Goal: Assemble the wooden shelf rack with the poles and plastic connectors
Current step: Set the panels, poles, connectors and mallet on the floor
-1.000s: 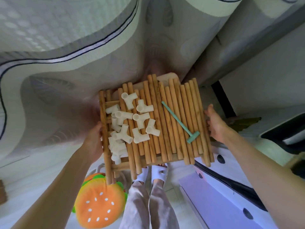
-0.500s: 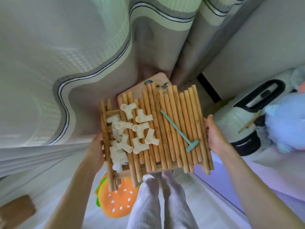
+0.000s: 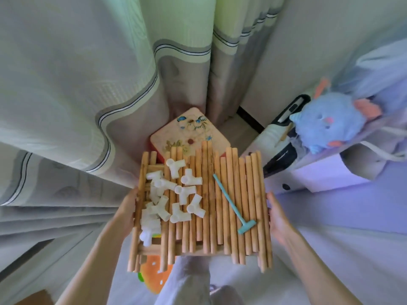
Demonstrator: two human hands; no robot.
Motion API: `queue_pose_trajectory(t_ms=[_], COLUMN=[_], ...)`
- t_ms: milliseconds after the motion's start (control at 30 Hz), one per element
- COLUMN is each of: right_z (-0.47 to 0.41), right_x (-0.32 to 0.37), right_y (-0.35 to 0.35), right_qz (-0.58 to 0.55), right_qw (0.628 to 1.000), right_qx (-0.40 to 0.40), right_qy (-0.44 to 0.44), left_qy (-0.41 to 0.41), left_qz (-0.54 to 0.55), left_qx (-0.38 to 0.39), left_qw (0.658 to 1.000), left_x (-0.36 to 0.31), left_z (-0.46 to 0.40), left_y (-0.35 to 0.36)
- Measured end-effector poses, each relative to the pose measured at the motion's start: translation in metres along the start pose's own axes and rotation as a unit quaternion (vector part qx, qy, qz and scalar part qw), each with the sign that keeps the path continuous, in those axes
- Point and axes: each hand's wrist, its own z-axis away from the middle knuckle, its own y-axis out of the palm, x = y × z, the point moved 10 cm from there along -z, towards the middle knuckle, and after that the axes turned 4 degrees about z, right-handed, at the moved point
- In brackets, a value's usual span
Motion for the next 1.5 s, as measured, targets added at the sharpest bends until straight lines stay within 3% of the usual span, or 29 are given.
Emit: queue_pose_trajectory(t_ms=[400,567,767,1033,1100,1300,1500], right_z=[0.138,0.189,0.242,0.315,0.323,0.324,0.263], right_x=[-0.175,-0.246,-0.320,-0.441,-0.469,-0.557,-0.662], right_y=[-0.094,-0.141,-0.197,-0.245,-0.244,-0.222,-0.189], right_qz=[-0.146,-0.217,-0.288,-0.465,-0.524,-0.613,-0.687], right_qw=[0.986,0.968,0.935,0.830,0.793,0.691,0.587], right_qx=[-0.081,-0.128,-0.208,-0.308,-0.310,-0.383,-0.422], right_qy=[-0.014,-0.010,0.000,-0.007,-0.022,0.025,0.066], left_qy=[0.034,0.012,0.017,0.002,0.024,0.056,0.054], left_qz=[-0.155,-0.239,-0.314,-0.500,-0.558,-0.648,-0.718], left_qx=[0.098,0.136,0.248,0.402,0.419,0.456,0.482], left_qw=[0.982,0.961,0.916,0.767,0.716,0.608,0.500], left_x=[0.081,0.126,0.177,0.289,0.316,0.408,0.527], left_z=[0.095,0.134,0.171,0.246,0.257,0.272,0.243], left_y=[0.009,0.040,0.113,0.236,0.260,0.314,0.342])
